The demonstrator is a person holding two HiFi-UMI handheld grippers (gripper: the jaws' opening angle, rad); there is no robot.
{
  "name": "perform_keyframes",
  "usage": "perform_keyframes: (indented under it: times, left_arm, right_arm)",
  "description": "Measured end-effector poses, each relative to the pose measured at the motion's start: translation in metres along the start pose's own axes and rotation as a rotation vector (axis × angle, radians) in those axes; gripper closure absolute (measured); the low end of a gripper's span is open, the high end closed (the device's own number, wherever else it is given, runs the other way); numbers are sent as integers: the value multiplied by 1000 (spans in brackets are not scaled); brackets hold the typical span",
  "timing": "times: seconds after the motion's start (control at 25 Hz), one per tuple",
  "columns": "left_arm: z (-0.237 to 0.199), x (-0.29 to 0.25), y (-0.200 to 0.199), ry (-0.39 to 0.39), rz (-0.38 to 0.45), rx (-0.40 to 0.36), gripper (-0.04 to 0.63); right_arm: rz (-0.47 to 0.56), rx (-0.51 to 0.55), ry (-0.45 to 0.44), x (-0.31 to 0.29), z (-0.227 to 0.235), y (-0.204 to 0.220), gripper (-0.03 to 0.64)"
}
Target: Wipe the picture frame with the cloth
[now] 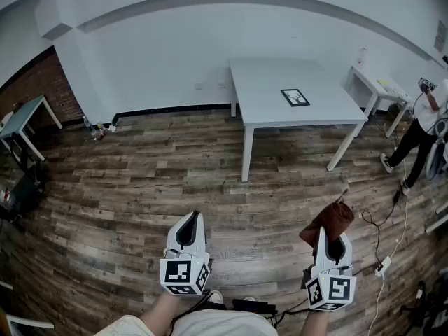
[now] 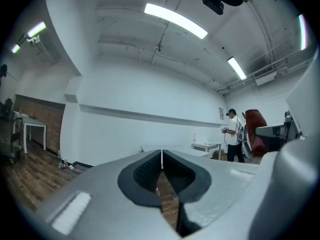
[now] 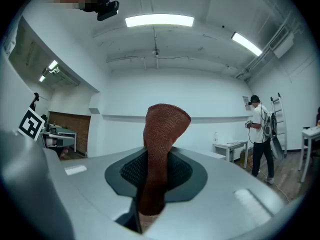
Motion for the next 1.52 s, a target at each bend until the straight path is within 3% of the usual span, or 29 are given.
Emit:
perform_keyframes:
  times: [0.8,1.52]
  left_arm:
    - [-2,-9,0,12,-3,-4,594]
    - [70,-42,-1,54,-34,5,594]
  right_arm:
    - [-5,13,16,-8,1,3,515]
    - [-13,-17,37,-4,75,4,514]
Point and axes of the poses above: the fingertips, and each gripper's own axes: x backward along the fingers, z to its right, y out of its underside, the point moved 3 cm from there along x, backward along the fingers, and after that the axes turned 11 degrees about -x, right-handed, at the moved point
